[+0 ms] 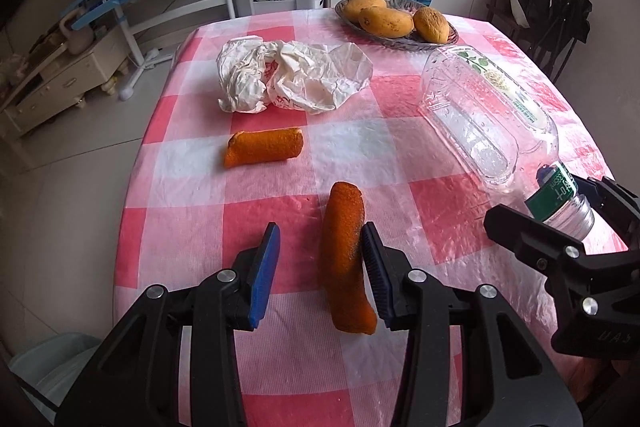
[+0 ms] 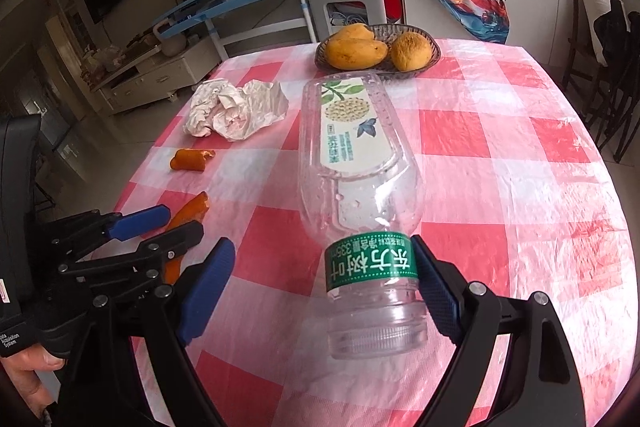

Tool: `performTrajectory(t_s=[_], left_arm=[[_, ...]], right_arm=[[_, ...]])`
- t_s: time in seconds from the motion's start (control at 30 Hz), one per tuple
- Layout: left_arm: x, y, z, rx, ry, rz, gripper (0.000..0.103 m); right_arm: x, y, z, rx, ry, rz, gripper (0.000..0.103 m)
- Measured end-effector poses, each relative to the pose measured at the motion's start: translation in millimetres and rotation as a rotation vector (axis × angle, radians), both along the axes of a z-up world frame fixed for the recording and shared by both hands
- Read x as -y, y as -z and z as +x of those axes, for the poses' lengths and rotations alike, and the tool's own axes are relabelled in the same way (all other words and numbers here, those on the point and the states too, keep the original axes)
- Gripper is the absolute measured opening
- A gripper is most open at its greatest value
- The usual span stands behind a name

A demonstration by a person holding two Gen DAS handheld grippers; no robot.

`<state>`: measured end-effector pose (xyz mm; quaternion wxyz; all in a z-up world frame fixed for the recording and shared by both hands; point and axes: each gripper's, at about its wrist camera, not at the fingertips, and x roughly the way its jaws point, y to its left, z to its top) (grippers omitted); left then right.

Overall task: Collect trash
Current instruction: 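Grasp the clear water bottle by its cap end with the right tool, then carry the snack stick and water bottle over the yellow bucket and open both tools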

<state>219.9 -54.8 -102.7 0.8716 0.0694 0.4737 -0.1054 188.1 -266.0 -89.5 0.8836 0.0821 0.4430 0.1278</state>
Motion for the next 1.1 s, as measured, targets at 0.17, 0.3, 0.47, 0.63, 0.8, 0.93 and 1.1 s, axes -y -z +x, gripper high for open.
performTrajectory(t_s=[0.17,0.3,0.47,0.63,0.8,0.93,1.1], left_arm=[[-0.8,-0.5,4.8,-0.004,-0.002,-0.006,0.04],[-0.1,-1.7,6.0,-0.013,0.005,-0.023,0.019],[-1.3,-7.3,2.3,-0.003,-0.001,-0.047,0.016],[-7.6,-22.3,-6.4,0.043,-0.022,-0.071,0.015],[-10.3,-30.4,-18.8,0.07,-0.032,-0.096,0.015],[-10.2,-33.8,-29.5,0.087,-0.026,-0.104,0.015],[-10.8,-39.0,-39.9,0.108,-0.025,-0.123,0.015]], right_arm=[[3.2,0.9,5.2,-0.006,0.002,0.013,0.083],[4.3,1.7,5.8,-0.013,-0.005,0.02,0.064],[3.7,-0.4,0.3,-0.008,-0.028,0.027,0.04],[10.2,-8.7,-6.9,0.026,-0.022,0.063,0.04],[13.1,-16.0,-15.6,0.058,-0.018,0.084,0.04],[15.1,-17.7,-21.2,0.066,-0.011,0.092,0.04],[16.7,-20.8,-28.4,0.077,-0.011,0.095,0.04]])
